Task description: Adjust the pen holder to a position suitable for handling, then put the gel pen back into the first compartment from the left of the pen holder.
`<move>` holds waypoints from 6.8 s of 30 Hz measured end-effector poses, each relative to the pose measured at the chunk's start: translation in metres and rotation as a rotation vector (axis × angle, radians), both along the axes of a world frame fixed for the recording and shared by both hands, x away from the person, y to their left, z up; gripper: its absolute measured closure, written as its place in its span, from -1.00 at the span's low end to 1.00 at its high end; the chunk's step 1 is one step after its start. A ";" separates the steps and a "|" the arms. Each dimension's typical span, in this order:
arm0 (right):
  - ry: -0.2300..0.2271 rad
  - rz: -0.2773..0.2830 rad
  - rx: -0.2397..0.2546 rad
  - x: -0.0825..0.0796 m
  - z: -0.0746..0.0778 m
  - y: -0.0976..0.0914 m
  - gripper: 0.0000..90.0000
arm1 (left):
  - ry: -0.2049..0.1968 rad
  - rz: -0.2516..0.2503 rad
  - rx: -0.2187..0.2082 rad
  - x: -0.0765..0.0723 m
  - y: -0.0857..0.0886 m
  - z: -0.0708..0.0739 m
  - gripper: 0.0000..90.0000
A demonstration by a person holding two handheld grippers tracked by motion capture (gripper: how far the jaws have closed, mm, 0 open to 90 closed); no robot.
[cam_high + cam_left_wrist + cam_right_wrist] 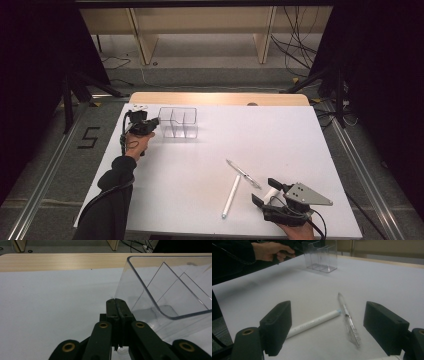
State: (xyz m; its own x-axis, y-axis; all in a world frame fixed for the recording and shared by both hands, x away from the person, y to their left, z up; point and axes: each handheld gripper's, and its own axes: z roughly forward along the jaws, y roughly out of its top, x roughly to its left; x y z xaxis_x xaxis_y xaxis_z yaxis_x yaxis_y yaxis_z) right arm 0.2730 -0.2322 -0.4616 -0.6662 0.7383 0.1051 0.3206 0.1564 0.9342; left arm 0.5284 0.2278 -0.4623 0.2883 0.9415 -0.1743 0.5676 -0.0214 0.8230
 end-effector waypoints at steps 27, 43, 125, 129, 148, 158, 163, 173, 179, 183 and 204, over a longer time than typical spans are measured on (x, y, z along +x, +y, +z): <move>0.001 -0.002 0.002 0.000 0.001 -0.003 -0.48 | -0.008 -0.047 -0.008 0.006 -0.062 0.001 0.98; 0.002 0.001 0.003 0.000 0.001 -0.001 -0.48 | -0.004 -0.075 -0.012 0.008 -0.085 0.003 0.98; 0.005 -0.028 -0.020 -0.001 0.001 -0.005 -0.47 | -0.009 -0.252 -0.049 -0.101 -0.094 0.030 -0.48; 0.010 -0.029 -0.020 0.000 0.001 -0.005 -0.47 | -0.013 -0.275 -0.065 -0.108 -0.084 0.026 -0.50; 0.082 -0.014 -0.087 0.024 0.013 -0.003 -0.46 | -0.090 -0.354 -0.092 -0.148 -0.060 0.015 -0.54; 0.136 0.018 -0.142 0.045 0.020 0.005 -0.47 | -0.090 -0.378 -0.076 -0.168 -0.053 0.004 -0.58; 0.137 0.024 -0.163 0.052 0.025 0.007 -0.47 | -0.088 -0.384 -0.085 -0.173 -0.051 0.001 -0.60; 0.179 0.014 -0.209 0.065 0.029 0.012 -0.47 | -0.095 -0.384 -0.063 -0.180 -0.049 -0.003 -0.60; 0.220 0.022 -0.247 0.076 0.028 0.018 -0.44 | -0.094 -0.380 -0.073 -0.183 -0.047 -0.003 -0.60; 0.239 0.021 -0.275 0.084 0.028 0.023 -0.41 | -0.094 -0.378 -0.076 -0.185 -0.044 -0.004 -0.60; 0.390 0.037 -0.413 0.115 0.010 0.039 -0.03 | -0.104 -0.414 -0.038 -0.197 -0.047 -0.007 -0.60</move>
State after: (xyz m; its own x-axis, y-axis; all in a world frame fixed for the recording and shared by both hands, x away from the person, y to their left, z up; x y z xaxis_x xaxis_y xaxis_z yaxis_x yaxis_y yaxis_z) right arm 0.3880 -0.1932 -0.4515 -0.6621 0.7474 0.0560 0.6171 0.5012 0.6066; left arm 0.3313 0.1810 -0.4689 0.6584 0.7363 -0.1562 0.4311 -0.1988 0.8802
